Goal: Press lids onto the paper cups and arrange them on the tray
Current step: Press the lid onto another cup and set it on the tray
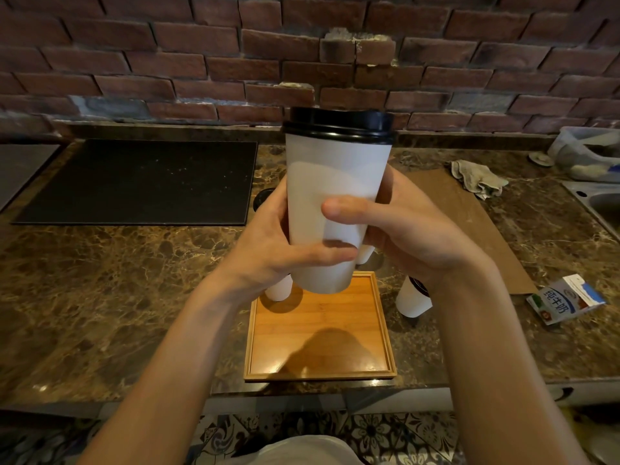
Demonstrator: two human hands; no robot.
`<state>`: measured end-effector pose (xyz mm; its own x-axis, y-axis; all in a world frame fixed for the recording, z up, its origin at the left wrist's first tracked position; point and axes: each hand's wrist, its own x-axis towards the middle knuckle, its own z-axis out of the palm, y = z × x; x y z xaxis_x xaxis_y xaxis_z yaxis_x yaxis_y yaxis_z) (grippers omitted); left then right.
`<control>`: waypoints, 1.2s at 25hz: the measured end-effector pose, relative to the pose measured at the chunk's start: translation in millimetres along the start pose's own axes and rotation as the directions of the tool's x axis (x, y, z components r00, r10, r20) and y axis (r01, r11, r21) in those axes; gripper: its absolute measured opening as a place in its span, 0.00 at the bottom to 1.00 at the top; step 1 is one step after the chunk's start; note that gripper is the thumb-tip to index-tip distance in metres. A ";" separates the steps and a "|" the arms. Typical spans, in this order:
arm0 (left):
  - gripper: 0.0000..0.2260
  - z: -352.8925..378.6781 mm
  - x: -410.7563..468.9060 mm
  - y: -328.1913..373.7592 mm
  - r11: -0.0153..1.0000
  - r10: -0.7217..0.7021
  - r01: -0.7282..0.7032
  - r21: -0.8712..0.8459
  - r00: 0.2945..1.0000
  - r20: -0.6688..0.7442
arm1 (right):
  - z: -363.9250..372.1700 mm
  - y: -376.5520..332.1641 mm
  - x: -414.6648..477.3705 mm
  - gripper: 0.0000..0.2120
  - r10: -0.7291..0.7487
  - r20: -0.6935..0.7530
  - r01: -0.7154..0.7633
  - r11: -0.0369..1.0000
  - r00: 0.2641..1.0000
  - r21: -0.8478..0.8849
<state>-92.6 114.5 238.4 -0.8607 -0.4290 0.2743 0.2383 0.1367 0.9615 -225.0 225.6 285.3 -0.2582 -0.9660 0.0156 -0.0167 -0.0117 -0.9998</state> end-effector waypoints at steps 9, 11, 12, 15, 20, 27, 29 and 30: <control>0.32 3.7 5.3 2.8 0.987 0.102 -0.083 0.137 0.986 -0.133 | 7.2 -8.9 -0.5 0.34 -0.048 -0.122 0.035 0.994 0.991 -0.107; 0.35 6.7 6.5 3.7 0.976 0.144 -0.112 0.185 0.975 -0.170 | 12.7 -11.4 -0.8 0.35 -0.071 -0.172 0.044 0.987 0.982 -0.156; 0.36 8.3 7.0 4.1 0.971 0.161 -0.121 0.205 0.968 -0.193 | 15.5 -11.9 -0.6 0.35 -0.084 -0.205 0.047 0.983 0.975 -0.177; 0.43 13.8 9.3 3.4 0.954 0.206 -0.137 0.266 0.945 -0.254 | 22.6 -10.4 0.9 0.35 -0.117 -0.304 0.055 0.977 0.945 -0.207; 0.48 19.1 9.7 -2.8 0.948 0.225 -0.126 0.294 0.915 -0.335 | 32.6 -5.0 2.0 0.36 -0.184 -0.406 0.084 0.965 0.895 -0.250; 0.49 14.6 10.7 -1.4 0.972 0.111 -0.044 0.233 0.953 -0.283 | 26.1 -2.2 5.3 0.35 -0.154 -0.388 0.066 0.971 0.909 -0.230; 0.47 12.8 10.5 3.1 0.974 0.103 -0.047 0.220 0.962 -0.251 | 21.6 -4.3 4.7 0.35 -0.168 -0.354 0.083 0.966 0.920 -0.243; 0.46 11.5 10.5 5.2 0.976 0.104 -0.056 0.209 0.969 -0.226 | 19.1 -5.2 4.0 0.35 -0.173 -0.326 0.095 0.965 0.929 -0.243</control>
<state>-105.5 121.0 246.2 -0.7072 -0.6029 0.3692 0.1866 0.3445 0.9200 -207.5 216.9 290.4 -0.5520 -0.8115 0.1918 -0.2751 -0.0399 -0.9606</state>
